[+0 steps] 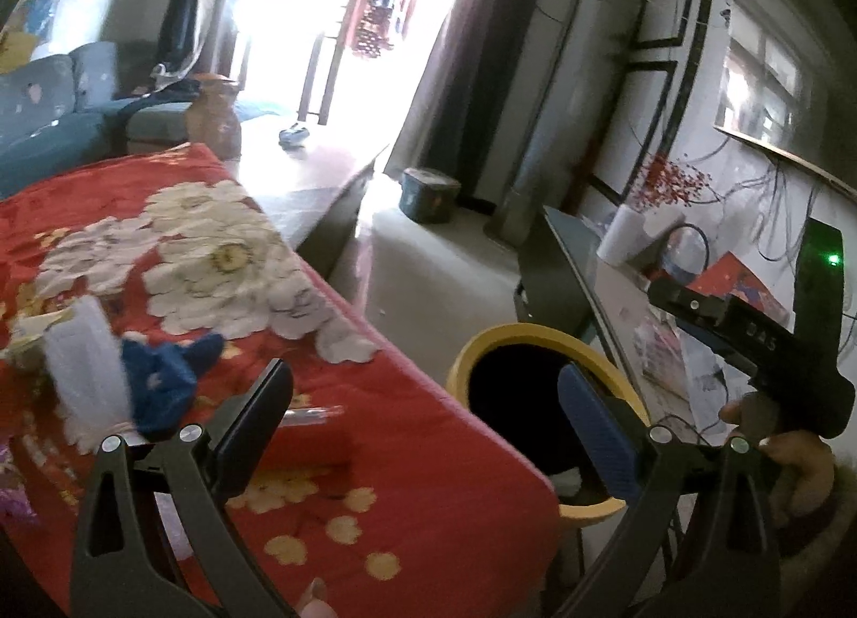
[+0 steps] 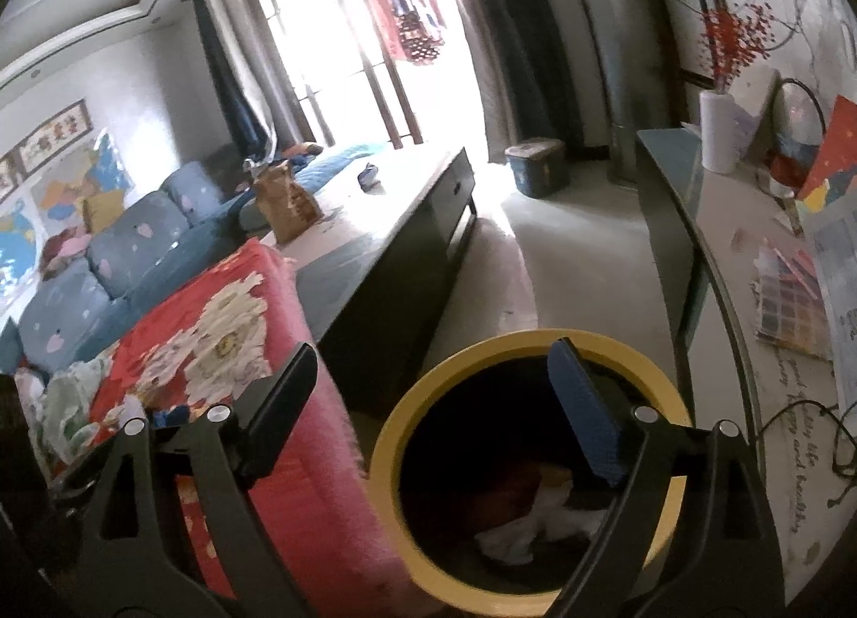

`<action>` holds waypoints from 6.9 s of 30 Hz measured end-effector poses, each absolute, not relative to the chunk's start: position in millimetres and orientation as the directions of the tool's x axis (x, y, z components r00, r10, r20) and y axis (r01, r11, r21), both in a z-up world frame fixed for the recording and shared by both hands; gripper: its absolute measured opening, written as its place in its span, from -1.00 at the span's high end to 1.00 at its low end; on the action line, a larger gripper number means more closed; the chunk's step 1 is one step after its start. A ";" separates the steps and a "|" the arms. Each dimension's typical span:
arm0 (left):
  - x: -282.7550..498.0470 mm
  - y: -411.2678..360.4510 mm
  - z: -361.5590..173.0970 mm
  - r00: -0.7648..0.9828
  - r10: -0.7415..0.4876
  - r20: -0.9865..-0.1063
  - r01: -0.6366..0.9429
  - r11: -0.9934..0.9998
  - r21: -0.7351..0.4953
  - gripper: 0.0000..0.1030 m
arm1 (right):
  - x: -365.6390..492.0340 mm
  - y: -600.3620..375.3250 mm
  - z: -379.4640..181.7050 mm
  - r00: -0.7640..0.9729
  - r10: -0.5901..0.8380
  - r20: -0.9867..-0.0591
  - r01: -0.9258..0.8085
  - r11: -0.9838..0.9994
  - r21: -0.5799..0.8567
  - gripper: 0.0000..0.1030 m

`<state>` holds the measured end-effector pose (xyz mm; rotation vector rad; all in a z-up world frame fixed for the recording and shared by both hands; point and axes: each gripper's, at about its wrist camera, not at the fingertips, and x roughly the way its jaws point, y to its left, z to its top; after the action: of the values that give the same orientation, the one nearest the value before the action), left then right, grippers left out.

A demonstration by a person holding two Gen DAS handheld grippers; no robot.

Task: Collect trash
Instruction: 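Move both grippers back to the bedspread toward the next foam sleeve and wrappers, then grasp the white foam net sleeve with the right gripper while the left gripper grasps a yellow-white wrapper, then carry the foam sleeve and wrapper over to the yellow-rimmed bin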

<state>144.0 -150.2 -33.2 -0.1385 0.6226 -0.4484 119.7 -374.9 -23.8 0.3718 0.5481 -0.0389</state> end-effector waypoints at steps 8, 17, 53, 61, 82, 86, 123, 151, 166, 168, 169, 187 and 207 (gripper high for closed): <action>132.4 -113.8 -24.6 0.775 -0.379 -0.505 0.290 0.924 -0.248 -0.87 | 117.0 -342.6 -15.8 0.860 0.114 -0.498 0.048 0.952 0.301 -0.67; 123.2 -82.7 -16.2 0.821 -0.306 -0.483 0.212 0.947 -0.240 -0.87 | 114.7 -309.7 -9.6 0.857 0.176 -0.485 -0.039 0.960 0.279 -0.71; 101.4 62.9 -14.7 0.887 -0.079 -0.454 -0.092 0.935 -0.342 -0.87 | 101.1 -162.6 -14.3 0.737 0.399 -0.546 -0.367 0.914 0.172 -0.73; 101.6 90.1 -21.9 0.883 -0.051 -0.467 -0.141 0.919 -0.367 -0.87 | 106.2 -135.8 -25.7 0.700 0.416 -0.581 -0.409 0.900 0.152 -0.73; 192.7 149.3 -72.9 0.737 -0.284 -0.613 -0.161 0.808 -0.567 -0.03 | 134.8 -92.6 -60.8 0.605 0.431 -0.669 -0.455 0.877 0.153 -0.53; 208.7 154.1 -86.9 0.705 -0.330 -0.627 -0.192 0.763 -0.617 0.05 | 138.0 -88.8 -65.3 0.592 0.435 -0.678 -0.460 0.873 0.158 -0.45; 144.0 170.5 -15.4 0.874 -0.291 -0.390 -0.080 0.705 -0.705 0.91 | 127.7 -100.6 -47.9 0.564 0.504 -0.654 -0.496 0.840 0.219 0.56; 113.5 78.8 44.9 0.860 -0.396 -0.322 0.157 0.805 -0.572 0.91 | 133.4 -182.9 13.2 0.732 0.426 -0.532 -0.349 0.905 0.244 0.56; 118.1 20.0 51.1 0.817 -0.462 -0.345 0.260 0.829 -0.494 0.91 | 127.7 -218.3 23.9 0.777 0.386 -0.498 -0.286 0.920 0.267 0.56; 119.2 11.4 51.7 0.810 -0.470 -0.350 0.273 0.831 -0.484 0.91 | 128.0 -224.7 24.3 0.782 0.379 -0.495 -0.274 0.922 0.273 0.56; 119.8 7.9 51.5 0.807 -0.475 -0.353 0.279 0.831 -0.481 0.91 | 128.0 -228.2 24.3 0.785 0.375 -0.494 -0.267 0.923 0.277 0.56; 134.6 -75.2 37.6 0.729 -0.555 -0.399 0.391 0.818 -0.422 0.91 | 130.4 -286.2 19.4 0.825 0.280 -0.491 -0.118 0.935 0.335 0.56; 144.8 -166.1 11.6 0.632 -0.615 -0.471 0.494 0.788 -0.367 0.91 | 133.2 -358.3 -7.6 0.840 0.164 -0.518 0.063 0.918 0.392 0.56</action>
<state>144.8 -166.1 11.7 -0.2110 0.6157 -0.6397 133.2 -358.3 -7.6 0.4104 0.5758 0.0548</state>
